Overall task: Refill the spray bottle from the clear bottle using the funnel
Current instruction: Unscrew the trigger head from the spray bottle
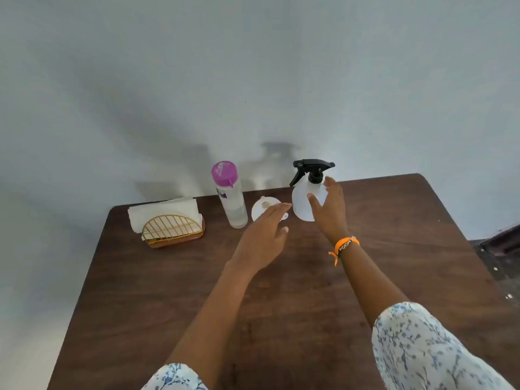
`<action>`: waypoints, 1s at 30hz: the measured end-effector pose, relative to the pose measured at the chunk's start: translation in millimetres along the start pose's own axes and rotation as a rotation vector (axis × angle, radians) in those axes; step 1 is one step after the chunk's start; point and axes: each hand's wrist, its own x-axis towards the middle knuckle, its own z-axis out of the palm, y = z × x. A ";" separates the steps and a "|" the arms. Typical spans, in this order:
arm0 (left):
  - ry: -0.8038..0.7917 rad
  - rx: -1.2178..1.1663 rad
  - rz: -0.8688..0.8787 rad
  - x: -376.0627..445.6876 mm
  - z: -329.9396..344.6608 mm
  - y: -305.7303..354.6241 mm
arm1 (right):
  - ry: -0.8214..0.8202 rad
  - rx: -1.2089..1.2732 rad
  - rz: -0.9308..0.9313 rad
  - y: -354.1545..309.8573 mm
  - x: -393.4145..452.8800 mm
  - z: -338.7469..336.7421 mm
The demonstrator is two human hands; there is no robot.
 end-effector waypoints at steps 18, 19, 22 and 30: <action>0.043 -0.092 -0.119 -34.7 28.6 -3.3 | 0.026 0.057 0.004 1.4 -42.1 -4.7; 0.044 -0.074 -0.109 -42.8 30.1 -5.5 | 0.010 0.065 -0.015 -2.2 -54.9 -5.1; 0.083 -0.033 -0.086 -69.2 33.8 -11.4 | -0.036 0.114 -0.030 -13.1 -92.7 -4.8; 0.154 -0.114 -0.151 -146.1 48.1 -21.0 | -0.176 0.015 -0.135 -19.1 -195.7 9.6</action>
